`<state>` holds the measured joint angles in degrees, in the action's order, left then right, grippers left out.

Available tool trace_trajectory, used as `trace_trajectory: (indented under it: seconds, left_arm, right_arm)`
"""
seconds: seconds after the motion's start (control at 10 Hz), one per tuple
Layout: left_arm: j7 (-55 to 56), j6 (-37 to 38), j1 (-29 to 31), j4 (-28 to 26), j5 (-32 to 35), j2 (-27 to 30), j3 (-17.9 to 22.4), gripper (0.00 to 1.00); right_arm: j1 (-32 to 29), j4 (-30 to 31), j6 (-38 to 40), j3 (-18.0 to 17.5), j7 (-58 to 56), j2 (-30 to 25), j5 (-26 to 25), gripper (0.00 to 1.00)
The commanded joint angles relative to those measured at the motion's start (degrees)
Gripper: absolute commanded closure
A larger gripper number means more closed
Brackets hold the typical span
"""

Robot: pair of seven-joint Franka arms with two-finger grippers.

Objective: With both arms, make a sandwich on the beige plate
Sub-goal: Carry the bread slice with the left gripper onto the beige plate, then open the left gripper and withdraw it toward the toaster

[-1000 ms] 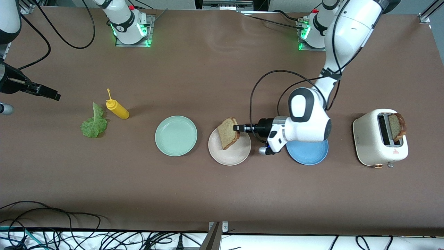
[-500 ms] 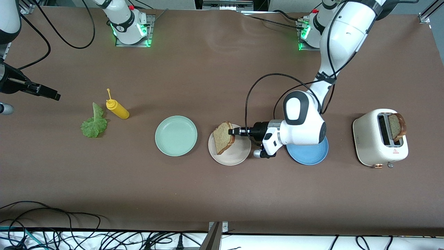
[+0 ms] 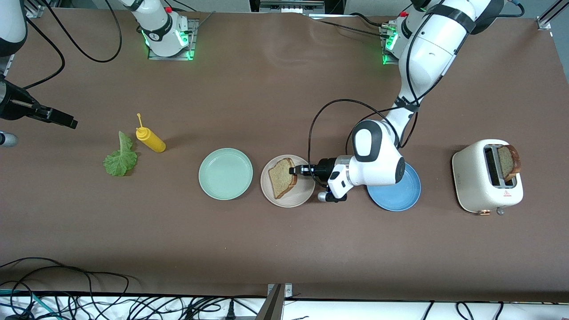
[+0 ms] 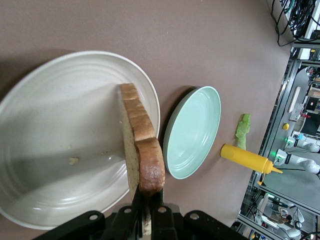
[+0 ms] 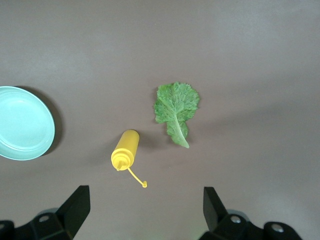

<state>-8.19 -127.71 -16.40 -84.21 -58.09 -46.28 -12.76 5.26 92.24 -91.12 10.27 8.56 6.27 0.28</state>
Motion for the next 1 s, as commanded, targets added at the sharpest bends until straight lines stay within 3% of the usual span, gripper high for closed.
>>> trace_trajectory:
  seconds: [0.0,0.1,0.2,0.3,0.9]
  left_arm:
    - [-3.4,-0.3,0.7,1.2,-1.6,-1.5,0.2,1.0]
    - [-5.6,-0.3,0.8,1.1,-1.5,-2.3,0.3,0.87]
    - [-9.1,-0.4,1.0,1.0,-1.5,-3.5,0.3,0.19]
    - [-12.3,-1.6,1.3,0.7,-1.7,-4.1,0.8,0.0]
    - [-12.8,-4.7,3.5,-1.4,-1.6,-4.2,4.1,0.0]
  right_arm:
    - [-0.3,0.2,0.4,-0.2,0.4,-0.6,0.8,0.0]
    - [-0.3,0.3,0.5,-0.2,0.4,-0.6,0.8,0.0]
    - [-0.3,0.3,0.4,-0.2,0.4,-0.6,0.8,0.0]
    - [-0.3,0.2,0.4,-0.2,0.4,-0.7,0.8,0.0]
    - [-0.3,0.2,0.4,-0.2,0.4,-0.6,0.8,0.0]
